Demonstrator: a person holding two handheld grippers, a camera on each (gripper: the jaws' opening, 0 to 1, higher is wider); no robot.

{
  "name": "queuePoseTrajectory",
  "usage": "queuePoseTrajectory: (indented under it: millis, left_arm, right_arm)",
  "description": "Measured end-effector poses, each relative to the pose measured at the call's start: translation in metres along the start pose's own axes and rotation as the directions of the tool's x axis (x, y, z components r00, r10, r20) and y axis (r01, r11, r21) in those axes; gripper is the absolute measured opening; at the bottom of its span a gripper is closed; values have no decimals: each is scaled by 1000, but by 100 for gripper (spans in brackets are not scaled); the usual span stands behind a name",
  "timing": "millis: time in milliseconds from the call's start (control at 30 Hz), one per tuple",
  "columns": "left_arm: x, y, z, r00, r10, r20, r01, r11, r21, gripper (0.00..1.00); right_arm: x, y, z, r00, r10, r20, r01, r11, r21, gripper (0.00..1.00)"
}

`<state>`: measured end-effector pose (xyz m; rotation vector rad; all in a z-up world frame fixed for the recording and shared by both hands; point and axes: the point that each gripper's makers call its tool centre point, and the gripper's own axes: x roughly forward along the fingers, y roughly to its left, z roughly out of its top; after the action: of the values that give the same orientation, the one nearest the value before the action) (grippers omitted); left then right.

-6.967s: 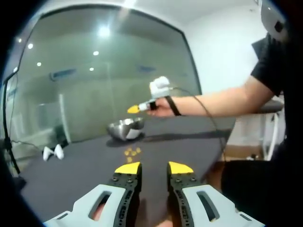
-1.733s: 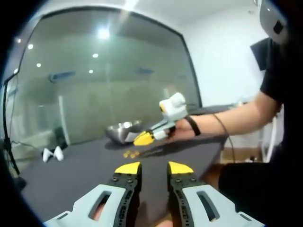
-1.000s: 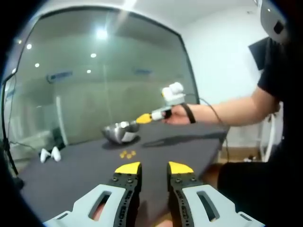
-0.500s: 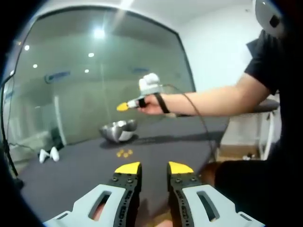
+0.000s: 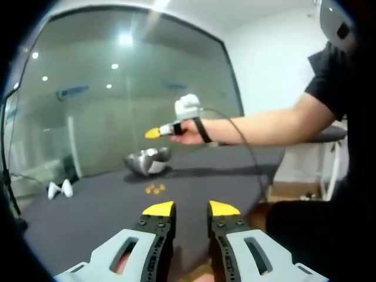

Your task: Pick up the QQ candy scattered on the table and place it into the stainless steel bowl on the table

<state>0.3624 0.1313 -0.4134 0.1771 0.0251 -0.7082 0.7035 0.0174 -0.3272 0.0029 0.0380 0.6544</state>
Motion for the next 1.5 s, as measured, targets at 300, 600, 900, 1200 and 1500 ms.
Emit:
queuePoseTrajectory:
  millis: [300, 600, 900, 1200, 1500]
  left_arm:
    - [1, 1, 1, 1000, 1, 2, -1, 1000, -1, 23]
    - [-1, 2, -5, 1000, 2, -9, -2, 1000, -4, 23]
    - [0, -2, -2, 1000, -8, 1, 8, 1000, 4, 23]
    - [7, -13, -6, 999, -39, -12, 40, 999, 22, 23]
    - [1, -6, -8, 1000, -19, -9, 19, 1000, 7, 23]
  right_arm:
    - [-24, 20, 9, 999, 18, 26, -18, 1000, -4, 22]
    - [-67, 33, -1, 995, 73, 73, -73, 997, -6, 22]
    - [-140, 52, -39, 990, 136, 27, -136, 991, 0, 19]
    - [-164, 60, -85, 981, 186, -59, -186, 983, 6, 19]
    - [-145, 83, -98, 957, 250, -145, -261, 963, -61, 21]
